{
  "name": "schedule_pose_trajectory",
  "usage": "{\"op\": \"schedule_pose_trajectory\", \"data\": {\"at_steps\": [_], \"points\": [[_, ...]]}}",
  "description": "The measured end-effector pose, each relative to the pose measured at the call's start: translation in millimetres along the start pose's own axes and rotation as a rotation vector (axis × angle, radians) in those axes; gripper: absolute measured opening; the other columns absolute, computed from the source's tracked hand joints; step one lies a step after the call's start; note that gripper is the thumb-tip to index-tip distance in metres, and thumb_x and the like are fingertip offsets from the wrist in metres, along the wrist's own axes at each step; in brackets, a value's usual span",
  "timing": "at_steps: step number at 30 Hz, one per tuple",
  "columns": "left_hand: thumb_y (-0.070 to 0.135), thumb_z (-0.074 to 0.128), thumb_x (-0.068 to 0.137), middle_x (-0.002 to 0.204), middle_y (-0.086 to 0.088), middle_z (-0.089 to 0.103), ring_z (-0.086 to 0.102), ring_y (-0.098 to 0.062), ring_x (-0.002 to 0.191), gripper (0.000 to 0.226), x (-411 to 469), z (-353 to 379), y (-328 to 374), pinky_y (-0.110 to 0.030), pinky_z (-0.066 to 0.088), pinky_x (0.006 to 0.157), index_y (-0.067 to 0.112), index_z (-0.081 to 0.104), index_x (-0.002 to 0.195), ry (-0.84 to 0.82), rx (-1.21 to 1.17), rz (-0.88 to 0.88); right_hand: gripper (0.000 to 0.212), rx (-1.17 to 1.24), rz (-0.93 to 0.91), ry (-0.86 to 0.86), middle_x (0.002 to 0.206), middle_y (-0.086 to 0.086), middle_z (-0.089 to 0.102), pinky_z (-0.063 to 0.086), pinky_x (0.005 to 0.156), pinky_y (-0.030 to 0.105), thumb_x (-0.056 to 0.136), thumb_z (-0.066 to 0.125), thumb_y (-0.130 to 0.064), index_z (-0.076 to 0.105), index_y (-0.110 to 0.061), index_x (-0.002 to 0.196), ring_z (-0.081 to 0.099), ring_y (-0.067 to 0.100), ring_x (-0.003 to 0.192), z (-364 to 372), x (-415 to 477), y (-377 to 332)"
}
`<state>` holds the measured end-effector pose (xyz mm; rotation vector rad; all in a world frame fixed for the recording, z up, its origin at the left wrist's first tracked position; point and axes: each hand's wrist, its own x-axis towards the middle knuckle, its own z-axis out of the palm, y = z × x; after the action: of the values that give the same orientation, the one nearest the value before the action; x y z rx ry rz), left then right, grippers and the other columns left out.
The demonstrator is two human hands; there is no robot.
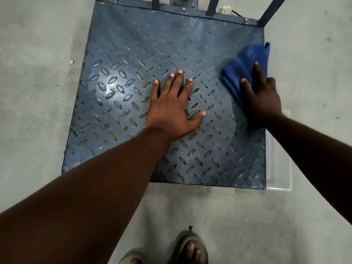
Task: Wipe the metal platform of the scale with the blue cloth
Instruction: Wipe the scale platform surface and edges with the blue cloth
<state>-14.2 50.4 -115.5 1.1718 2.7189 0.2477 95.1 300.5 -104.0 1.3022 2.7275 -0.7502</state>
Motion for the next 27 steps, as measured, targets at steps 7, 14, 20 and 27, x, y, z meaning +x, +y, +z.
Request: {"op": "schedule_pose_trajectory", "data": {"at_steps": [7,14,20,27], "points": [[0.087,0.027,0.093,0.183,-0.005,-0.003,-0.003,-0.025,0.169,0.103,-1.7,-2.3,0.9,-0.059,-0.003,0.134,0.027,0.007,0.175,-0.012,0.003,0.001,0.068,-0.053,-0.028,-0.012,0.148,0.02,0.039,0.044,0.103,0.05,0.102,0.039,-0.066,0.01,-0.048,0.16,0.053,0.048,0.126,1.5,-48.2,14.8],[0.086,0.034,0.094,0.183,-0.003,-0.002,-0.002,-0.023,0.169,0.102,-1.4,-1.6,0.8,-0.057,-0.007,0.134,0.029,0.009,0.175,-0.008,-0.049,-0.004,0.073,-0.02,0.103,0.073,0.154,0.024,0.034,0.039,0.11,0.049,0.099,0.033,-0.07,0.014,-0.04,0.162,0.046,0.046,0.137,0.1,43.7,-28.8],[0.086,0.033,0.094,0.183,-0.003,-0.002,-0.003,-0.024,0.169,0.102,-1.1,-1.9,0.3,-0.057,-0.006,0.135,0.028,0.008,0.175,-0.009,-0.04,-0.006,0.07,0.001,0.078,0.08,0.149,0.022,0.041,0.041,0.109,0.048,0.098,0.035,-0.072,0.02,-0.045,0.16,0.049,0.044,0.134,1.4,49.6,-24.5],[0.086,0.032,0.094,0.183,-0.004,-0.001,-0.001,-0.025,0.169,0.101,-1.1,0.5,0.4,-0.056,-0.007,0.134,0.029,0.011,0.175,0.016,-0.034,-0.005,0.068,0.072,0.013,0.026,0.14,0.025,0.055,0.044,0.099,0.044,0.102,0.047,-0.06,0.019,-0.044,0.162,0.054,0.043,0.128,8.5,-29.6,27.4]]}}
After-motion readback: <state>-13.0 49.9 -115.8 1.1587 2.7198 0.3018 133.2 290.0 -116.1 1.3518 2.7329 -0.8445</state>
